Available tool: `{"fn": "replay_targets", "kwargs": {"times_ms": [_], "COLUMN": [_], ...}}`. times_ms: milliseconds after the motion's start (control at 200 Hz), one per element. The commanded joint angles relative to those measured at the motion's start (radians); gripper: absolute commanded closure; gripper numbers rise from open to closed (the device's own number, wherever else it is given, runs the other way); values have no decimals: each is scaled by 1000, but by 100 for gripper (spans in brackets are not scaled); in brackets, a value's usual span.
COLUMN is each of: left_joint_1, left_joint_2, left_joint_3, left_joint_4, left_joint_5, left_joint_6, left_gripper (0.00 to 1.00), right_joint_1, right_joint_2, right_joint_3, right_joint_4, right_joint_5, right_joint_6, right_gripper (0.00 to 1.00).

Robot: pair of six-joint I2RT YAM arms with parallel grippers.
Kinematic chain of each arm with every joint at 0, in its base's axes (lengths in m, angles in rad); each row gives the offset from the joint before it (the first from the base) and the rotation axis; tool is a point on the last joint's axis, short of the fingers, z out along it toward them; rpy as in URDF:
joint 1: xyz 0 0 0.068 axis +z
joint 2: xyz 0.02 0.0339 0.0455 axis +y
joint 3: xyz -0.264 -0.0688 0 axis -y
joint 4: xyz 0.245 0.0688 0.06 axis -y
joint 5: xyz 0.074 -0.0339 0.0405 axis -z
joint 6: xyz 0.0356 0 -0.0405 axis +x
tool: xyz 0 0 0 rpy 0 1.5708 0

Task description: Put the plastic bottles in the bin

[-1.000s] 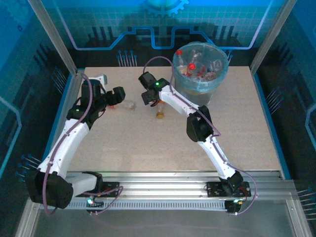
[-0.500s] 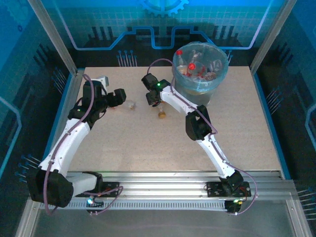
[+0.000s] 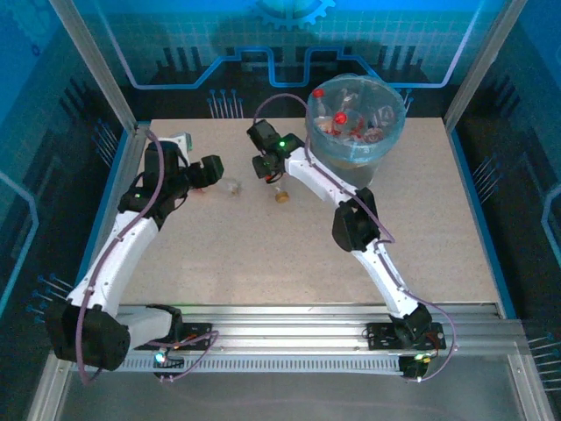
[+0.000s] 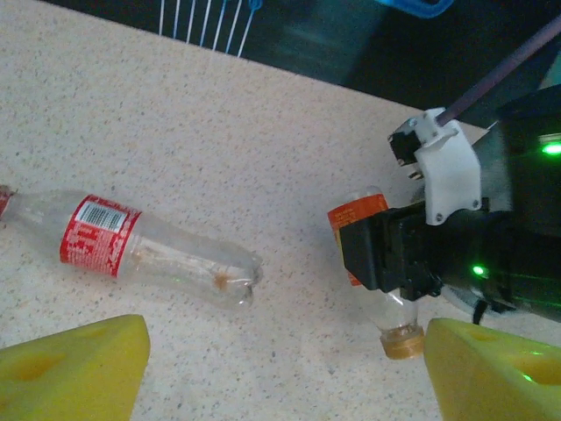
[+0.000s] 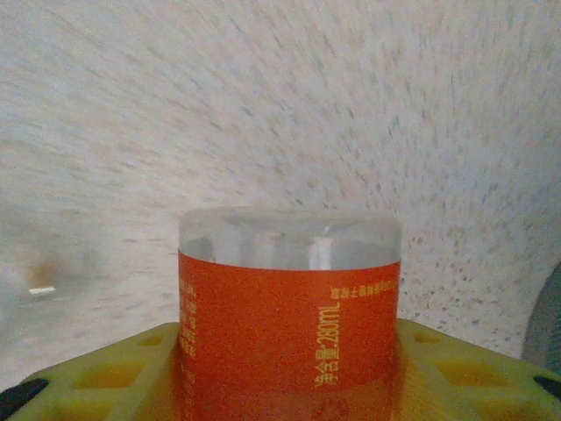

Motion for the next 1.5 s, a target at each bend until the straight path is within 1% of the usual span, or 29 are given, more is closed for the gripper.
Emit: {"fn": "replay_targets", "kwargs": {"times_ms": [0,80,155,280,355,420,560,690,880,1020,1216,1366,1496], "left_joint_1": [6,-18,-57,-178,-262,-317,-383,-403,-409,-409,-409,-408,-409], "left_joint_2": [-46,-44,-30,42,108,166,240,250,250,251,263,276,283], "left_joint_3": [92,142,199,308,383,443,500,478,445,440,443,447,450], "left_joint_4": [14,31,64,130,153,160,168,183,179,172,165,159,154], "left_joint_5": [58,66,57,59,74,99,104,88,71,63,55,55,51], "left_joint_6": [-44,-52,-56,-54,-40,-26,-19,-24,-29,-24,-5,6,13], "left_gripper": [18,19,19,20,20,20,20,20,20,20,20,19,19], "right_joint_1": [45,49,43,4,-35,-77,-163,-199,-225,-258,-310,-339,-359], "right_joint_2": [-225,-306,-378,-483,-550,-605,-699,-733,-682,-629,-565,-508,-477], "right_joint_3": [34,35,35,13,-74,-162,-341,-470,-518,-514,-495,-477,-477], "right_joint_4": [60,91,126,199,297,389,563,744,943,1004,1030,1035,1036], "right_joint_5": [-47,-44,9,101,143,168,195,281,391,434,438,441,468], "right_joint_6": [-73,-113,-174,-258,-308,-331,-339,-407,-515,-517,-476,-468,-472], "right_gripper": [48,48,48,49,49,49,50,52,52,52,52,51,48]}}
